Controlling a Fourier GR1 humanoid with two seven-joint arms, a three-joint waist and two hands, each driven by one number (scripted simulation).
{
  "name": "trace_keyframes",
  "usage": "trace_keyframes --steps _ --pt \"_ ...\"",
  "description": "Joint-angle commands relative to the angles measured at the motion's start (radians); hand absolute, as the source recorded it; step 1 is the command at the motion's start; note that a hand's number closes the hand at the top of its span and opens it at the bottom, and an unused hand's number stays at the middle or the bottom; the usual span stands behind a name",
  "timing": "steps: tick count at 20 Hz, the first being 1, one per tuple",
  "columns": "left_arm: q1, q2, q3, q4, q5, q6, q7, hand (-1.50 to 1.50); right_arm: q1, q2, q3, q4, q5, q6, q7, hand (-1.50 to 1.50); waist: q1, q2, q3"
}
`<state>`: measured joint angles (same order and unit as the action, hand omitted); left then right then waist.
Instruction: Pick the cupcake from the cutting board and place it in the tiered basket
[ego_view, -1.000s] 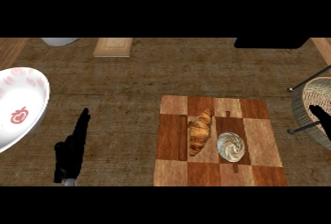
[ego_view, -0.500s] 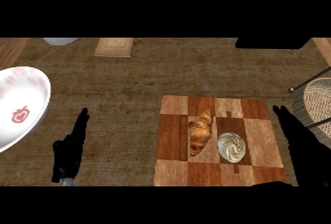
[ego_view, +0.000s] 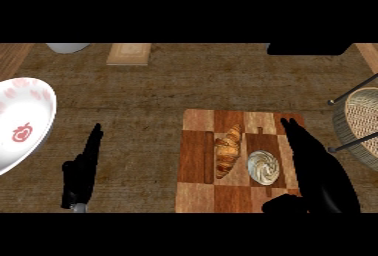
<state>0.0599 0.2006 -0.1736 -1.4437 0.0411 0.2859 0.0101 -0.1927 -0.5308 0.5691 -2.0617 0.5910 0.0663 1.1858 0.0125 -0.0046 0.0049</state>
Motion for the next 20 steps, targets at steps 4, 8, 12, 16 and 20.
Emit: trace_keyframes --steps 4,8,12,16,20 --pt "-0.010 -0.013 0.003 0.077 0.001 -0.018 0.011 0.00 -0.057 0.097 0.030 0.111 0.013 0.131 0.184 -1.50 -0.010 0.007 -0.007" --pt "-0.005 -0.048 -0.004 0.094 -0.016 0.015 -0.007 0.00 -0.047 0.119 0.032 0.137 0.002 0.171 0.213 -1.50 -0.014 0.007 -0.008" --pt "-0.011 -0.033 -0.025 -0.003 -0.034 0.020 0.084 0.00 -0.073 0.165 -0.002 0.197 -0.019 0.199 0.213 -1.50 -0.008 0.005 -0.006" --pt "0.034 -0.042 -0.021 0.025 -0.027 0.004 0.020 0.00 -0.062 0.187 0.004 0.176 -0.001 0.220 0.249 -1.50 -0.011 0.003 -0.007" --pt "0.009 -0.023 0.017 0.040 -0.004 -0.018 0.031 0.00 -0.085 0.213 -0.020 0.271 -0.014 0.224 0.200 -1.50 -0.006 0.006 -0.006"
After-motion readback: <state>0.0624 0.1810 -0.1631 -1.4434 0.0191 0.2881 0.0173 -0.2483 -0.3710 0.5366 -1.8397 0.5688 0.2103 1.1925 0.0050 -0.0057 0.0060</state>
